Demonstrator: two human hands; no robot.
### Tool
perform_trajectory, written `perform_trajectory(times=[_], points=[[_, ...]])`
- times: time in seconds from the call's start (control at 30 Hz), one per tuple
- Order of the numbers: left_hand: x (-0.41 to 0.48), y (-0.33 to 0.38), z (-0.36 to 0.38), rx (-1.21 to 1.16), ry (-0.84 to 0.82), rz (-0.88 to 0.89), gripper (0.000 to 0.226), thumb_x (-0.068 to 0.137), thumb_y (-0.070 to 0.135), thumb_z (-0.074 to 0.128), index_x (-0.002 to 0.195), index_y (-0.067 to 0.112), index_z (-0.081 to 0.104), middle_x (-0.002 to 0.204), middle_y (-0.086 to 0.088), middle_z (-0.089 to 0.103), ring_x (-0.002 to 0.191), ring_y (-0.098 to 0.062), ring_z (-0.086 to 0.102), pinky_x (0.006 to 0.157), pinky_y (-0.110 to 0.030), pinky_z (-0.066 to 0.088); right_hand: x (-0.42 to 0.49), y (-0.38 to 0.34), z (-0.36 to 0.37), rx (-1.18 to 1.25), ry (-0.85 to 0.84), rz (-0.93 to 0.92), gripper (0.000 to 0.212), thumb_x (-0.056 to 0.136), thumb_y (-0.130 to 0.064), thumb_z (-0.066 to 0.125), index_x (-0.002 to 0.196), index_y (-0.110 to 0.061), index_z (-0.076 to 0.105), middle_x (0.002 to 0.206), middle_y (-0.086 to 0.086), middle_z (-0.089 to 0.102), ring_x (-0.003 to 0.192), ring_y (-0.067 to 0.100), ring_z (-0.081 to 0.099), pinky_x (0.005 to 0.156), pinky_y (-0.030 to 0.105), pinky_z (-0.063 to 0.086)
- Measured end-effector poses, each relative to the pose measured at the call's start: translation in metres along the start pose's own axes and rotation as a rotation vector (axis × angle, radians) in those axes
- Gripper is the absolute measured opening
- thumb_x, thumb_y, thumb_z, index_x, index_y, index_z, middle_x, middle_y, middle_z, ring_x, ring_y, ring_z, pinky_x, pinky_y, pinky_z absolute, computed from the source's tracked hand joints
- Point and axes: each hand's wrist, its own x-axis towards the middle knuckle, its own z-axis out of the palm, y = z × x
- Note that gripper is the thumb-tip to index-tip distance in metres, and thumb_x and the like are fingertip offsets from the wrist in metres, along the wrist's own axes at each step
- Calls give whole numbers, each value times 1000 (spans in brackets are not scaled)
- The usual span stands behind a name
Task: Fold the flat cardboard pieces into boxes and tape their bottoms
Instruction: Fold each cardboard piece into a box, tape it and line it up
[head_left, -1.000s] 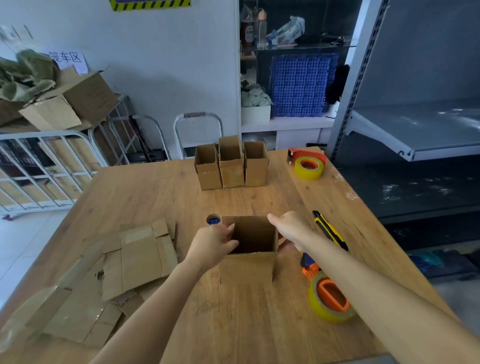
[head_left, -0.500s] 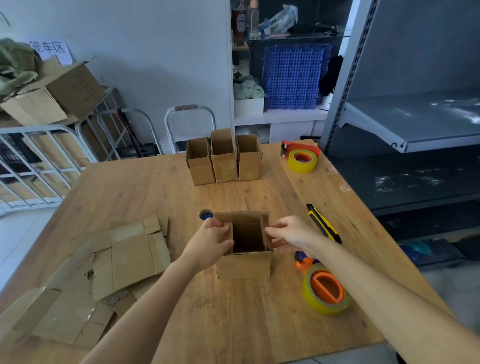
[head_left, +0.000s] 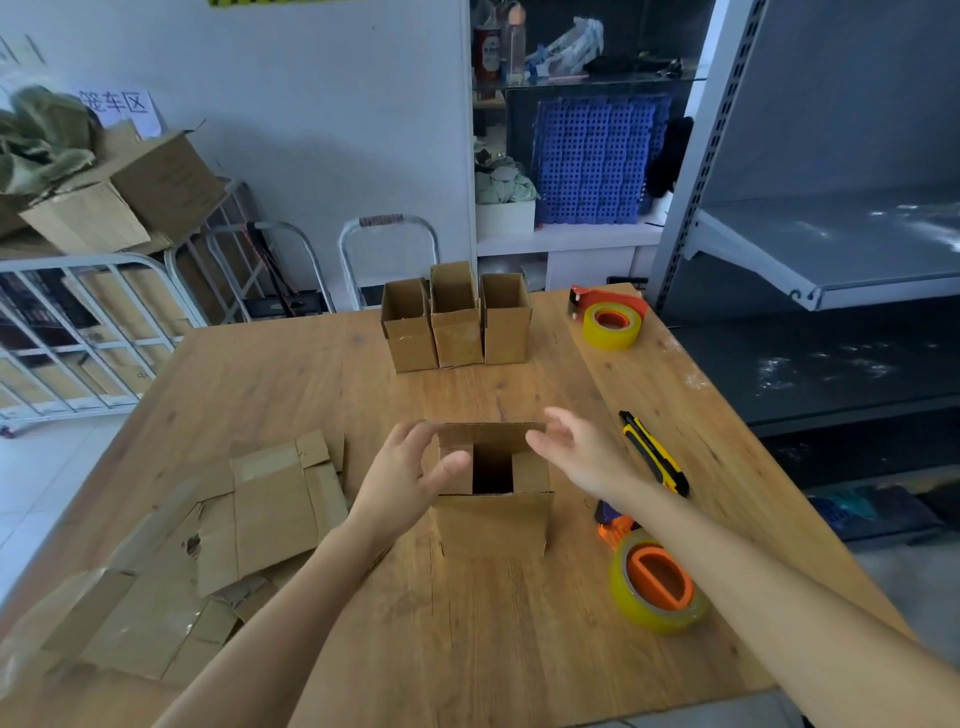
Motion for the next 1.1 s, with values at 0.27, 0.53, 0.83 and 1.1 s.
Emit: perform_trajectory(times=[0.27, 0.53, 0.83, 1.1], points=[[16, -5, 2, 208, -99, 35, 81, 82, 54, 65, 148, 21, 31, 144, 3, 40, 126, -13, 44, 97, -24, 38, -4, -13, 2, -349, -83, -230, 74, 85, -47, 67, 148, -21, 36, 151, -4, 36, 136, 16, 37, 106, 32, 35], [13, -16, 28, 395, 38, 236, 33, 93, 41, 52, 80, 11, 56, 82, 1, 49, 70, -18, 50, 61, -37, 51, -2, 6, 29, -474, 57, -514, 21, 97, -19, 54, 102, -8, 71, 101, 5, 62, 99, 21, 53, 79, 31, 45], [2, -34, 39, 367, 164, 355, 38, 95, 37, 39, 76, 12, 61, 82, 2, 55, 70, -15, 53, 54, -29, 50, 0, 22, 49, -601, 260, -676, 18, 81, -3, 60, 64, -10, 59, 67, 2, 51, 62, 19, 48, 51, 25, 32], [6, -27, 42, 415, 87, 228, 19, 94, 21, 58, 80, 9, 55, 86, -3, 54, 75, -21, 48, 60, -34, 47, -3, 20, 55, -662, 223, -586, 17, 75, 0, 67, 64, -9, 58, 69, 1, 48, 64, 21, 49, 45, 27, 26]])
